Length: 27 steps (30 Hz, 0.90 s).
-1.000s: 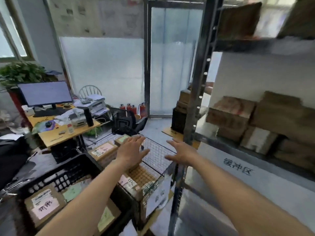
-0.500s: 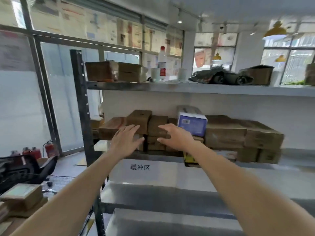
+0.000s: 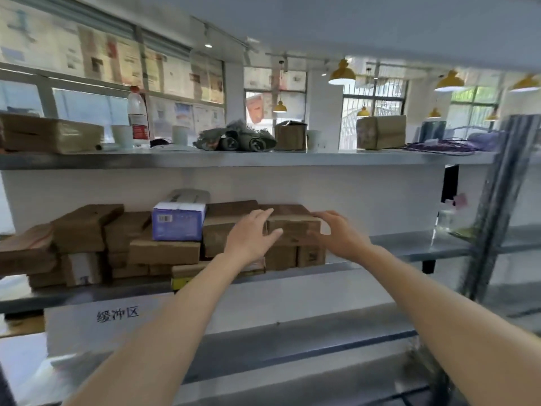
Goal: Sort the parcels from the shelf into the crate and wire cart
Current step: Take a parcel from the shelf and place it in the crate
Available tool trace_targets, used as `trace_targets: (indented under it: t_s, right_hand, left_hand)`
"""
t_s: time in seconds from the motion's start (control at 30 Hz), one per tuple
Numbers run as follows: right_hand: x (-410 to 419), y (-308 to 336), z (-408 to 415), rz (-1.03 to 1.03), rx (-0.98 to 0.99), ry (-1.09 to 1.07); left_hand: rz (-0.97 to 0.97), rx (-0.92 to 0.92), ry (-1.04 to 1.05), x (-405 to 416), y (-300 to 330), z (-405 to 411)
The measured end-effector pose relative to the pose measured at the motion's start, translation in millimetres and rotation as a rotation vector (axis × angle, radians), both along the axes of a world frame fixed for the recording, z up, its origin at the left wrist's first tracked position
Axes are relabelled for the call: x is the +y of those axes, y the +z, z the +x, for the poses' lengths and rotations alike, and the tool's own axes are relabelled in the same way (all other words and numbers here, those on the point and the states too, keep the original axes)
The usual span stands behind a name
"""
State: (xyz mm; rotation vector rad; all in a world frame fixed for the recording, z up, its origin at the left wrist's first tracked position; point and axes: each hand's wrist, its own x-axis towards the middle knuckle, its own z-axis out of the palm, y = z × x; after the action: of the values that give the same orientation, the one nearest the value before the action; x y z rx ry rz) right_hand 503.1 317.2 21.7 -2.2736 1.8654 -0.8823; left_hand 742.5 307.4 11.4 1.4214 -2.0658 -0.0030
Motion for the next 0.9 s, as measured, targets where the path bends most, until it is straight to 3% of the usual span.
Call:
trace_targets:
  t_s: [0.27,0.67,0.9]
  right_hand:
    - [-40.4,-38.2,-85.2,0.112,-0.040,-0.129]
    - [-186.3,-58.7,-50.6,0.143,-0.043,0.101]
    - [-218.1,-80.1,-80.1,0.124,-0.032,0.163]
  left_hand:
    - [0.094,-0.012,0.020,-42.3,-44.6,-80.5]
    - [0.028,0.087,0.131,-120.6,-56.7,-101.9]
    - [0.032,0.093,0.212,-147.3,-58.9,-106.7]
